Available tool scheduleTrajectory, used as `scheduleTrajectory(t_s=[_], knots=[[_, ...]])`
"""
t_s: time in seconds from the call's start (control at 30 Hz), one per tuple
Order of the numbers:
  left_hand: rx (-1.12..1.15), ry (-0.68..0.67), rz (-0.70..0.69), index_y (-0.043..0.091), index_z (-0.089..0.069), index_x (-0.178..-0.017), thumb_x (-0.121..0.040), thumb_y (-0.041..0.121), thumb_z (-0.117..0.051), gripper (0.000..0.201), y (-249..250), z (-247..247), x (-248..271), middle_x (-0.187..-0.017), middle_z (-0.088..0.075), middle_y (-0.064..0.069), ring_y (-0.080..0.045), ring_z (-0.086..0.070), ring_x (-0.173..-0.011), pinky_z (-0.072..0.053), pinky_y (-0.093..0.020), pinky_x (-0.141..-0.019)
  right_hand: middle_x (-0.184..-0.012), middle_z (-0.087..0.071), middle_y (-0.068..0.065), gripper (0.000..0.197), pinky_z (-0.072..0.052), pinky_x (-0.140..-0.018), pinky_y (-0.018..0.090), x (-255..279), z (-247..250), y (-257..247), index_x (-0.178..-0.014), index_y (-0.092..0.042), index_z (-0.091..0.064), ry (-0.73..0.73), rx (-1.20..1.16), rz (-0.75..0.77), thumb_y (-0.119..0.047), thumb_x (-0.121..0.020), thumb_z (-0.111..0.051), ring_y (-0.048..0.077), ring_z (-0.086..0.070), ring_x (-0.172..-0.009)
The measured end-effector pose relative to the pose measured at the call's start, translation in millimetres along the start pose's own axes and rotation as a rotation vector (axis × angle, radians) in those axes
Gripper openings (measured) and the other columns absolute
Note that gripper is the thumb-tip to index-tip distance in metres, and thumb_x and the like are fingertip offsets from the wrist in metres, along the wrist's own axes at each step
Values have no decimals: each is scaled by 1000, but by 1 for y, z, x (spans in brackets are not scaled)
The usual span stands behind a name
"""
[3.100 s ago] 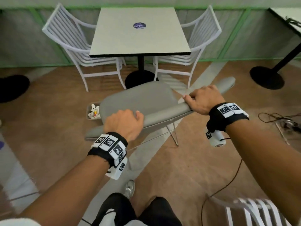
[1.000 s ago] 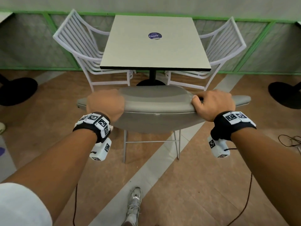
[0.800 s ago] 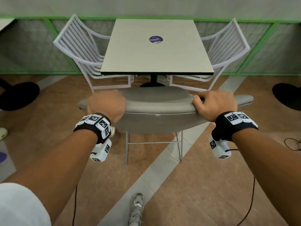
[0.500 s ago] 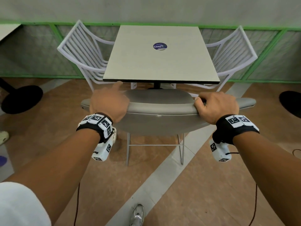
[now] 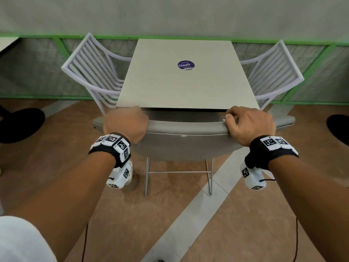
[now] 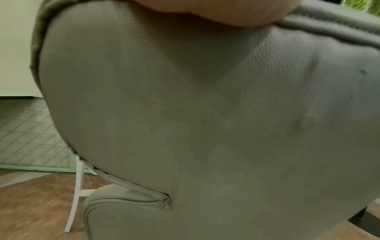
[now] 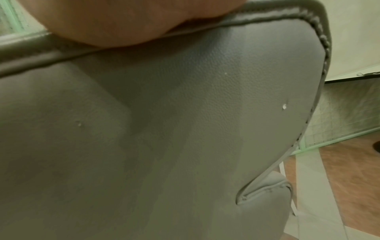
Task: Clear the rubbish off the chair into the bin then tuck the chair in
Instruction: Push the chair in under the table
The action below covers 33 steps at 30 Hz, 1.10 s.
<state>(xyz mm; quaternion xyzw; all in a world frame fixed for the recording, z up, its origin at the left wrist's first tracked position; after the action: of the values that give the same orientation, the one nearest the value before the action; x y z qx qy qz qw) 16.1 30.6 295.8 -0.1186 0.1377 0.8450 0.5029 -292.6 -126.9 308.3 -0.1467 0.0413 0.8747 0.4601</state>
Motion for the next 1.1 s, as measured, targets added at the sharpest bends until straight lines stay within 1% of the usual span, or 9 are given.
scheduleTrajectory(t_s=[0.13, 0.23, 0.33, 0.43, 0.57, 0.67, 0.87, 1.0, 1.1], knots=[[15, 15, -9, 21, -65, -78, -84, 39, -30, 40, -3, -3, -6, -57, -57, -2, -28, -49, -55, -26, -29, -53, -77, -69, 0, 39, -34, -59, 31, -6, -2, 1, -92, -30, -66, -14, 51, -12, -50, -89, -32, 29, -58, -70], [46, 16, -12, 21, -63, -76, -82, 41, -27, 42, -3, -2, -6, -57, -56, -1, -27, -49, -55, -28, -29, -56, -63, -55, -1, 39, -30, -57, 30, -6, -1, 2, -80, -27, -60, -47, 80, -26, -51, -89, -30, 26, -44, -62], [56, 8, -7, 21, -63, -77, -81, 43, -26, 43, -2, 0, -7, -60, -60, -2, -27, -47, -56, -29, -30, -56, -55, -40, -5, 39, -26, -55, 29, -6, 1, 0, -75, -27, -57, -63, 116, -44, -51, -89, -31, 25, -41, -60], [54, -6, -20, 21, -65, -81, -81, 43, -26, 45, -3, 0, -6, -63, -62, -4, -31, -54, -60, -30, -31, -57, -52, -34, -6, 39, -25, -55, 30, -5, 0, -1, -72, -24, -54, -66, 132, -52, -51, -90, -31, 26, -41, -59], [44, -20, -32, 21, -65, -83, -83, 43, -28, 43, -3, 0, -6, -63, -61, -4, -29, -50, -58, -30, -31, -58, -54, -42, -5, 40, -30, -53, 29, -4, -1, -1, -72, -22, -55, -53, 132, -55, -49, -91, -33, 25, -45, -57], [21, -31, -42, 22, -65, -85, -85, 43, -30, 41, -4, -1, -6, -63, -60, -3, -28, -50, -59, -32, -32, -58, -58, -53, -1, 38, -23, -52, 28, -4, -2, -1, -73, -22, -58, -32, 128, -59, -48, -92, -36, 26, -46, -58], [-2, -26, -35, 20, -64, -83, -87, 40, -35, 35, -3, -1, -4, -64, -59, -4, -28, -49, -60, -33, -33, -59, -61, -53, 1, 37, -29, -56, 31, -2, -4, 0, -70, -24, -53, -22, 92, -84, -49, -90, -34, 29, -47, -61], [-17, -16, -10, 17, -65, -84, -90, 35, -38, 33, -1, 2, 2, -60, -55, -4, -29, -46, -58, -30, -33, -59, -67, -61, 5, 39, -33, -57, 32, 0, -4, 0, -77, -25, -61, -19, 88, -96, -50, -90, -34, 30, -49, -64], [-30, -40, -31, 14, -62, -81, -91, 35, -30, 40, 4, 7, 9, -61, -58, -7, -29, -46, -58, -33, -35, -65, -66, -61, 8, 43, -35, -59, 33, 7, 1, -4, -73, -19, -62, -11, 75, -81, -46, -92, -34, 30, -48, -63]])
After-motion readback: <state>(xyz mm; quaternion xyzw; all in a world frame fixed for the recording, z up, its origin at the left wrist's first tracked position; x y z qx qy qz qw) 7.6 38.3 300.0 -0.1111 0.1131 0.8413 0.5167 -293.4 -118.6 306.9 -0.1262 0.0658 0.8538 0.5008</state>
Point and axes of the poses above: each hand's wrist, its own x-axis away from the middle knuckle, its own z-axis out of the back of the hand, y = z × x, the point moved 3 cm from there along -x, towards the middle knuckle
